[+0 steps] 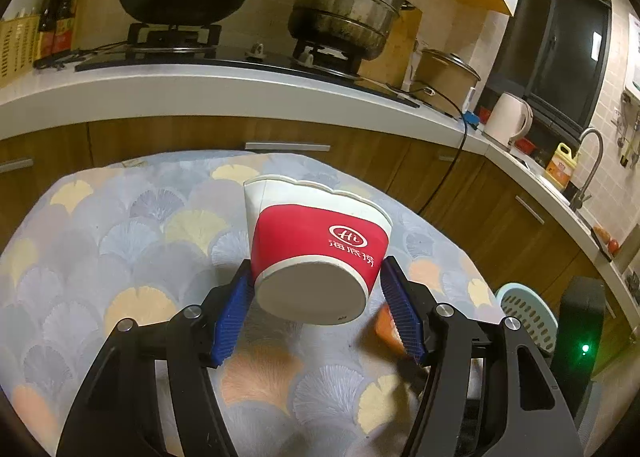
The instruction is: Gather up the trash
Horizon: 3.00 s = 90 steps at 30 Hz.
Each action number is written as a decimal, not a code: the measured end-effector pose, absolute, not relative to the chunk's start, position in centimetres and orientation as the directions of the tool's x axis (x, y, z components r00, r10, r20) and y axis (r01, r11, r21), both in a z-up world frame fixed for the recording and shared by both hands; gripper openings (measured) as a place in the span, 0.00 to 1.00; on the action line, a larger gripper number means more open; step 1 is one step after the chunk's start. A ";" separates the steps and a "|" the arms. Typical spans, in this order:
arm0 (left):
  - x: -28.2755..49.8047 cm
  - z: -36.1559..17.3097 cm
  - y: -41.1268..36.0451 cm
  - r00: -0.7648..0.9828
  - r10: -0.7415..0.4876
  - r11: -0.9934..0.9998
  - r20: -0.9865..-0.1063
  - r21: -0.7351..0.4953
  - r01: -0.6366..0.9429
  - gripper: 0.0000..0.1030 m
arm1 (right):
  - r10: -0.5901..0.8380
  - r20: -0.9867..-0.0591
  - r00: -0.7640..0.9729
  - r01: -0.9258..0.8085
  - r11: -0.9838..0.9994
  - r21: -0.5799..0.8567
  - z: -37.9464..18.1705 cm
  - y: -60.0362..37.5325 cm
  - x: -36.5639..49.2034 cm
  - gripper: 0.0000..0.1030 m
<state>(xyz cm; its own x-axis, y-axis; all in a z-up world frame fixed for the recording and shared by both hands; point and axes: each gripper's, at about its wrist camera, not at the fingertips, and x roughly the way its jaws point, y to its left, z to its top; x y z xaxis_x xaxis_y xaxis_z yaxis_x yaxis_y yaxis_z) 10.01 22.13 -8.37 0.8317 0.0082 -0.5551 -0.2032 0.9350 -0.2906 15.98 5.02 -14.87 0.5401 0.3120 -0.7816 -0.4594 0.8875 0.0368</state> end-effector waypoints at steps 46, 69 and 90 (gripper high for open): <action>17.1 -7.0 -5.2 0.680 -0.375 0.926 -0.630 -0.226 0.301 0.60 | 0.126 -0.759 0.639 0.028 0.982 0.187 -12.5 -25.7 16.4 0.17; 16.6 -9.5 -7.3 0.686 -0.269 0.953 -0.676 -0.083 0.292 0.65 | 0.110 -0.778 0.618 0.104 0.970 0.220 -13.1 -27.7 15.8 0.59; 12.7 -6.5 -1.0 0.854 -0.134 0.991 -0.503 -0.071 0.113 0.81 | 0.014 -0.574 0.819 0.083 0.986 0.142 -6.8 -22.9 11.9 0.61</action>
